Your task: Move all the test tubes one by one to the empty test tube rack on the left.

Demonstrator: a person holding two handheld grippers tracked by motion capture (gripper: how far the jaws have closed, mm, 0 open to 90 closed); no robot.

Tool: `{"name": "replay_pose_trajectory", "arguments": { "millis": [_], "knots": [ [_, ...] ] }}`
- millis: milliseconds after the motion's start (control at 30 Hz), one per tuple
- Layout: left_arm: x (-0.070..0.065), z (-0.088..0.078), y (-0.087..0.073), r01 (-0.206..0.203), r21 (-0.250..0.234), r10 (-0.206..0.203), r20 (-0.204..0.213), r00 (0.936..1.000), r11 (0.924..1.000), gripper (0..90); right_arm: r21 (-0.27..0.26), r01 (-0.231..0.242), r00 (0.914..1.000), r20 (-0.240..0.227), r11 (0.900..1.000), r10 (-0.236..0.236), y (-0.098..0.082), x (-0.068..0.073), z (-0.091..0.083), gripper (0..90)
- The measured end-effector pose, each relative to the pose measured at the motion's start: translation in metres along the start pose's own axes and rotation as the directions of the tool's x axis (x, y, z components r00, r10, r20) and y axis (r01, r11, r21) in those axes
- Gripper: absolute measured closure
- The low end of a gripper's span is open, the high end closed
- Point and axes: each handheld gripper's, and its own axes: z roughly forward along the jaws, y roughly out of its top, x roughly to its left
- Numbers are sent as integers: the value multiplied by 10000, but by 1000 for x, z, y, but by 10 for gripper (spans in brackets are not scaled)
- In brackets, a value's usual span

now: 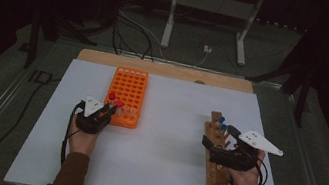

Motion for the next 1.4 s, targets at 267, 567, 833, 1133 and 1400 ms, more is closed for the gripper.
{"name": "replay_pose_trajectory", "arguments": {
  "millis": [267, 567, 833, 1133, 1400],
  "knots": [
    [0, 4, -6, -52, 520, 49, 71, 10000, 9986, 754, -58, -56, 10000, 73, 10000, 56, 0, -3, -3, 17],
    [4, -2, -4, 285, 451, -292, 159, 9994, 9986, 641, -62, 45, 9993, 362, 10000, -43, 1, -8, -4, 17],
    [11, -21, 3, 1036, -293, -1017, 599, 9930, 9942, 396, 97, -25, 9961, 879, 10000, 16, -2, -21, -3, 21],
    [10, -37, 17, 1502, -1162, -1434, 651, 9875, 9818, 174, 659, -233, 9921, 1248, 9976, 149, -12, -43, 10, 96],
    [2, -44, 26, 1468, -1501, -1366, 763, 9877, 9777, 111, 1237, 79, 9908, 1330, 9923, -245, -21, -52, 29, 434]
  ]
}}
